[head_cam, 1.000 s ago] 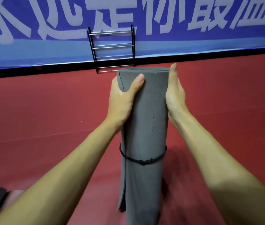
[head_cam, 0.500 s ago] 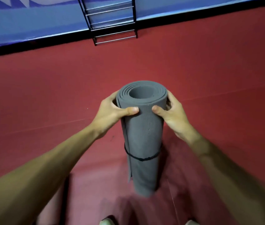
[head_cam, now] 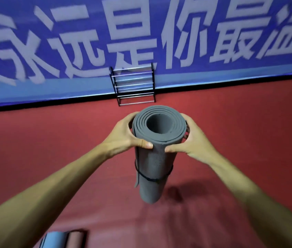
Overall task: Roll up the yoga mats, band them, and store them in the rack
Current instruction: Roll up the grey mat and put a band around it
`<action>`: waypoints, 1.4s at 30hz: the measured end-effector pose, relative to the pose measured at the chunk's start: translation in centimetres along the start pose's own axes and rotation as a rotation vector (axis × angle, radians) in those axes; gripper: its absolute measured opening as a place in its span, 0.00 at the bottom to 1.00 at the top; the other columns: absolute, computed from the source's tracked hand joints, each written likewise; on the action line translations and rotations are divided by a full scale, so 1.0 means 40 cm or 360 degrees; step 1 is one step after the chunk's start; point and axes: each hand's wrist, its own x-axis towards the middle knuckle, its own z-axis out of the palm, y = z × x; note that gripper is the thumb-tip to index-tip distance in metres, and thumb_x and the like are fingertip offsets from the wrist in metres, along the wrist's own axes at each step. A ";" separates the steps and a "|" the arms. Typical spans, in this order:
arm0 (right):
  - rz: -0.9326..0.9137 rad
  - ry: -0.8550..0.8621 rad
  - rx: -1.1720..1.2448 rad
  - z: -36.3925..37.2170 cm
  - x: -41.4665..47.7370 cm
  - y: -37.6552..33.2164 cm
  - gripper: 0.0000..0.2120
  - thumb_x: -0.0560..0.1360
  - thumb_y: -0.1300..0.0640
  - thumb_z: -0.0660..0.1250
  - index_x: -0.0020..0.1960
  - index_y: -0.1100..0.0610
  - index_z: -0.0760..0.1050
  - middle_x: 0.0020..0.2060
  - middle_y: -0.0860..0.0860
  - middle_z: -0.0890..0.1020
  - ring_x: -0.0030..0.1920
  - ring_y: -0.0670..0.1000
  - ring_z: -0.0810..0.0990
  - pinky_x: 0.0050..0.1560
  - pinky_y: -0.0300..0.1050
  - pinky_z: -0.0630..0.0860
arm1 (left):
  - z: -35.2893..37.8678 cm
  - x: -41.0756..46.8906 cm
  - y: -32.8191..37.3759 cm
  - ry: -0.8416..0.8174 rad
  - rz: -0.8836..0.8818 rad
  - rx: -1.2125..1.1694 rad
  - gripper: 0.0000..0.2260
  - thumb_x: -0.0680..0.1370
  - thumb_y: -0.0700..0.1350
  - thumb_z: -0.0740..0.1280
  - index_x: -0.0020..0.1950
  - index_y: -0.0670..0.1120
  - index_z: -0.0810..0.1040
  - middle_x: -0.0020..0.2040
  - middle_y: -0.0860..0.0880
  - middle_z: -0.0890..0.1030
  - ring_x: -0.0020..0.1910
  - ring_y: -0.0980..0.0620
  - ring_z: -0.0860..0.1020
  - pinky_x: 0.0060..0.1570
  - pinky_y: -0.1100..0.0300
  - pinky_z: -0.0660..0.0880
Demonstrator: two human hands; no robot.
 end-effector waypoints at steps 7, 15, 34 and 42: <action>-0.0330 -0.0271 -0.0158 -0.080 0.129 -0.244 0.42 0.56 0.62 0.84 0.60 0.40 0.65 0.59 0.37 0.74 0.58 0.29 0.72 0.58 0.25 0.66 | -0.095 0.029 0.181 0.0110 0.0109 0.0060 0.42 0.60 0.45 0.83 0.71 0.50 0.68 0.63 0.58 0.78 0.63 0.62 0.74 0.64 0.62 0.69; -0.0313 -0.0294 -0.0220 0.012 0.375 -0.238 0.37 0.57 0.66 0.83 0.56 0.41 0.70 0.52 0.37 0.79 0.51 0.30 0.76 0.50 0.22 0.67 | -0.207 0.175 0.046 0.0330 -0.0038 -0.0245 0.37 0.62 0.39 0.80 0.66 0.50 0.68 0.59 0.58 0.78 0.56 0.68 0.76 0.52 0.75 0.71; -0.0108 -0.0029 0.0170 0.204 1.268 -0.093 0.33 0.58 0.69 0.80 0.58 0.53 0.73 0.49 0.44 0.82 0.48 0.36 0.80 0.49 0.29 0.73 | -0.732 0.928 -0.170 0.0229 -0.0043 -0.0038 0.30 0.63 0.45 0.81 0.62 0.58 0.73 0.56 0.61 0.81 0.56 0.65 0.78 0.53 0.73 0.72; -0.0021 -0.0063 0.0442 0.145 1.747 0.000 0.45 0.51 0.54 0.84 0.66 0.52 0.72 0.56 0.45 0.82 0.59 0.41 0.78 0.60 0.41 0.73 | -0.855 1.348 -0.184 0.0407 -0.0086 0.0054 0.32 0.64 0.42 0.80 0.66 0.48 0.74 0.56 0.57 0.82 0.54 0.64 0.79 0.51 0.72 0.73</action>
